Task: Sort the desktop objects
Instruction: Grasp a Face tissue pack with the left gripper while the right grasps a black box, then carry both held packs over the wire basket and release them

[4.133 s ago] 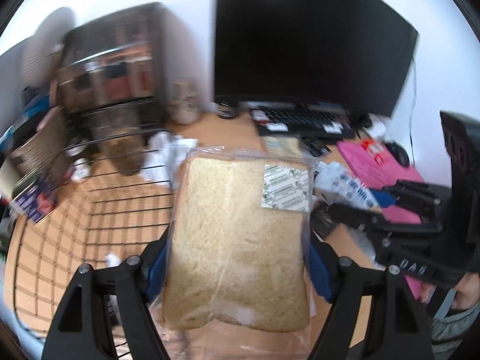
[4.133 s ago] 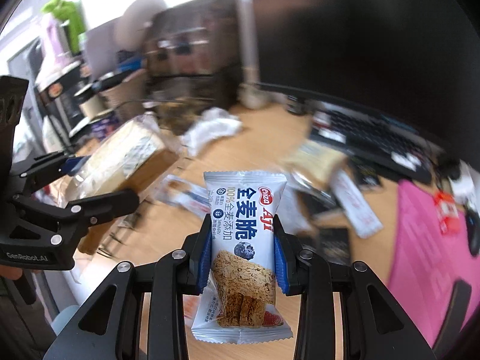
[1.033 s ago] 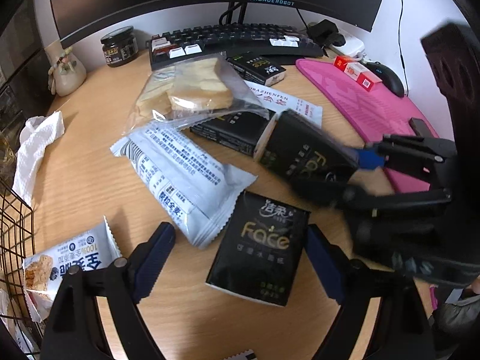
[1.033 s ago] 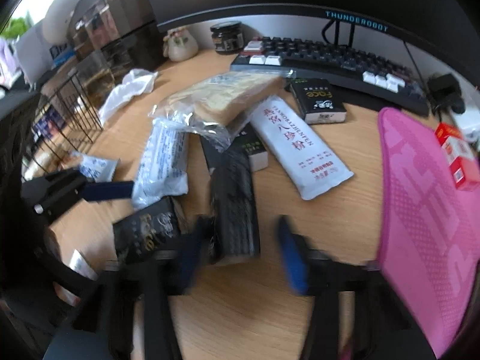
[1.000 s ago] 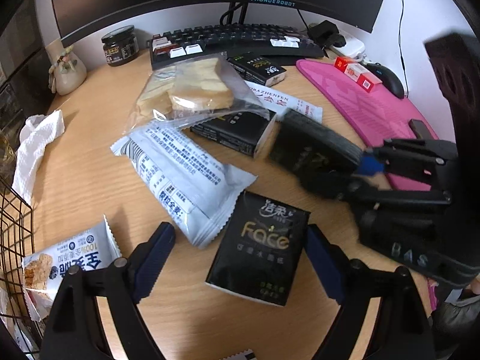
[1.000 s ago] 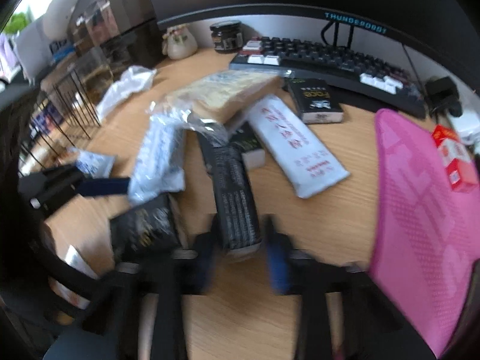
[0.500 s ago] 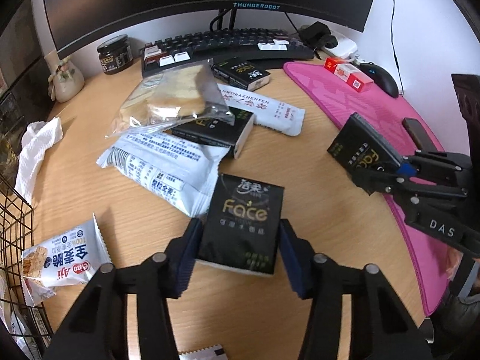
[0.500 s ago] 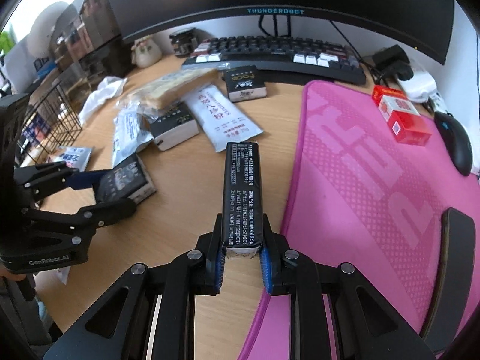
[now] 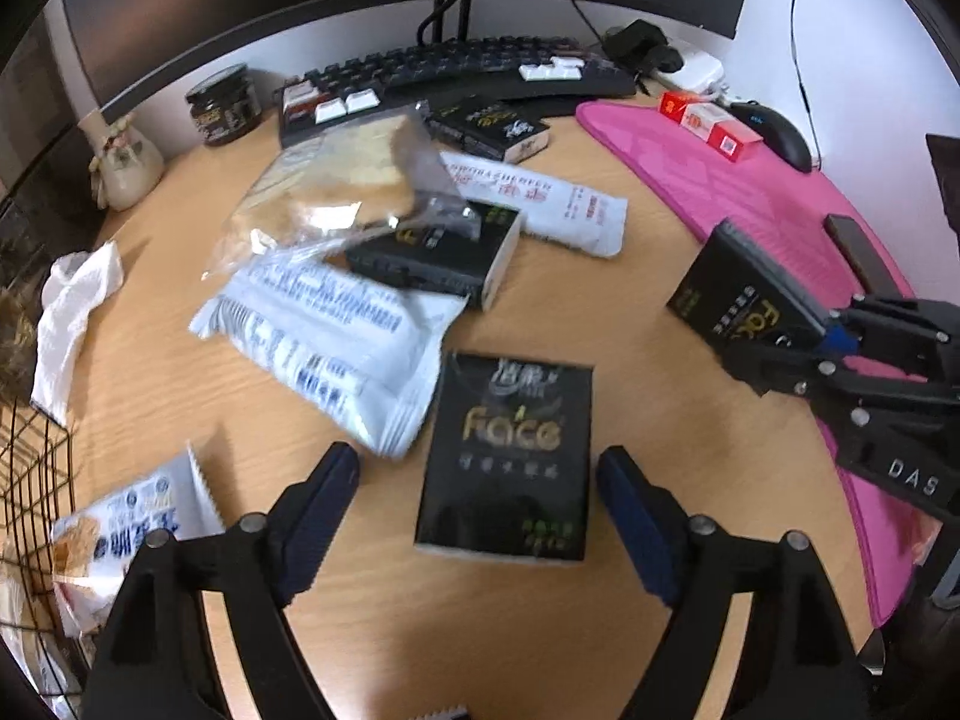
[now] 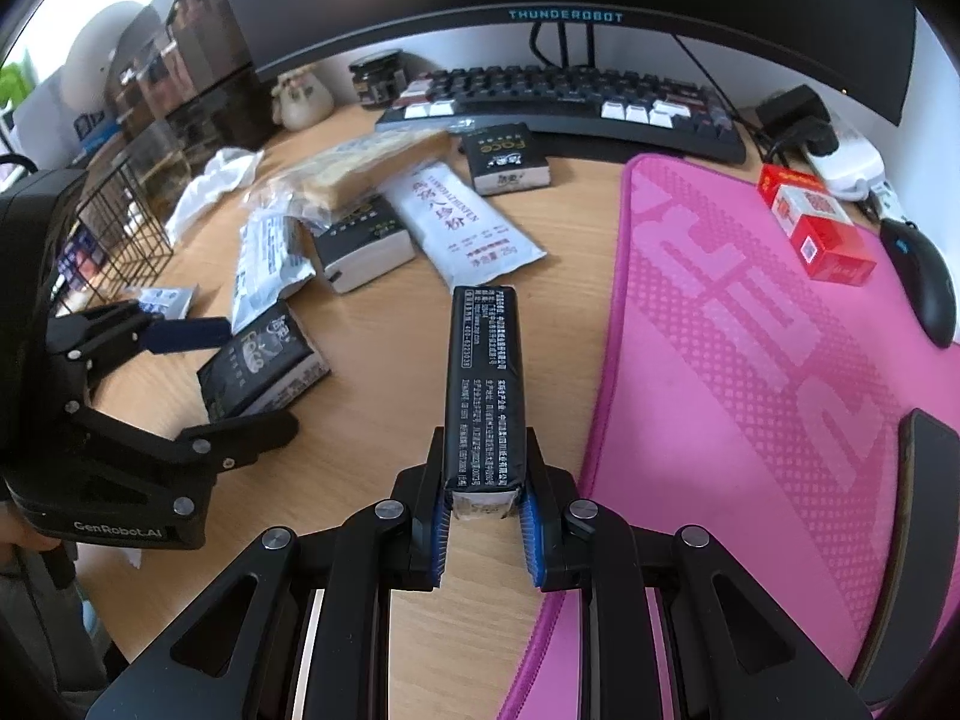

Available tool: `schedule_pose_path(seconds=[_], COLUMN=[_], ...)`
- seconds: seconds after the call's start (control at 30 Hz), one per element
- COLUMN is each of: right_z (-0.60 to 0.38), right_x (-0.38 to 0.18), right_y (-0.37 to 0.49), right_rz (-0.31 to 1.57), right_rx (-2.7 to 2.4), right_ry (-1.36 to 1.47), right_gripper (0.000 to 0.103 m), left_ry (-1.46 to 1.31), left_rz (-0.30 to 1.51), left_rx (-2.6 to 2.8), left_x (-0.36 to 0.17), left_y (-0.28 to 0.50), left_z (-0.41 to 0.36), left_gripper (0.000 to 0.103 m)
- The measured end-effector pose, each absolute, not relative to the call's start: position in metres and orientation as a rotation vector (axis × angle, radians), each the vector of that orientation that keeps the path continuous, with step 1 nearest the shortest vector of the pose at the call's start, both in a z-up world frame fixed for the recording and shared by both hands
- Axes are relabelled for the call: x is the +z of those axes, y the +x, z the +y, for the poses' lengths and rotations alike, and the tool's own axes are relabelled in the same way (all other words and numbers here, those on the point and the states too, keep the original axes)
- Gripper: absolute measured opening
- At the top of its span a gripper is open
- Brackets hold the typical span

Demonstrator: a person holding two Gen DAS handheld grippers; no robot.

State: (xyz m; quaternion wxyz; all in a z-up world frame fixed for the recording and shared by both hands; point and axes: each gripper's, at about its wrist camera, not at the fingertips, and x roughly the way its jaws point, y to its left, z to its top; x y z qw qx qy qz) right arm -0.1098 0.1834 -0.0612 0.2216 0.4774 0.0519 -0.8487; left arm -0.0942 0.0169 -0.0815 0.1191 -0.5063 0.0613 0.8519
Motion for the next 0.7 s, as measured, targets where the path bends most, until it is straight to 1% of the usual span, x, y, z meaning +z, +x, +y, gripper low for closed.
schedule_pose_path(seconds=[0.1, 0.17, 0.3, 0.33, 0.7], right_z=[0.183, 0.183, 0.183, 0.183, 0.177], right_x=[-0.061, -0.062, -0.062, -0.062, -0.052], right_y=[-0.111, -0.112, -0.112, -0.112, -0.1], right_rz=[0.143, 0.141, 0.141, 0.141, 0.14], right_rx=[-2.347, -2.349, -2.351, -2.351, -2.355], right_ry=[1.317, 1.317, 1.316, 1.315, 1.283], right_gripper=[0.021, 0.021, 0.021, 0.021, 0.021], left_ry=[-1.443, -1.426, -1.416, -1.418, -1.392], left_rz=[0.156, 0.165, 0.142, 0.14, 0.09], left_rx=[2.489, 2.505, 2.501, 2.502, 2.523], left_x=[-0.081, -0.079, -0.077, -0.077, -0.062], left_y=[-0.094, -0.093, -0.092, -0.092, -0.067], left_z=[0.018, 0.019, 0.016, 0.015, 0.005], left_gripper=[0.082, 0.068, 0.063, 0.059, 0.055])
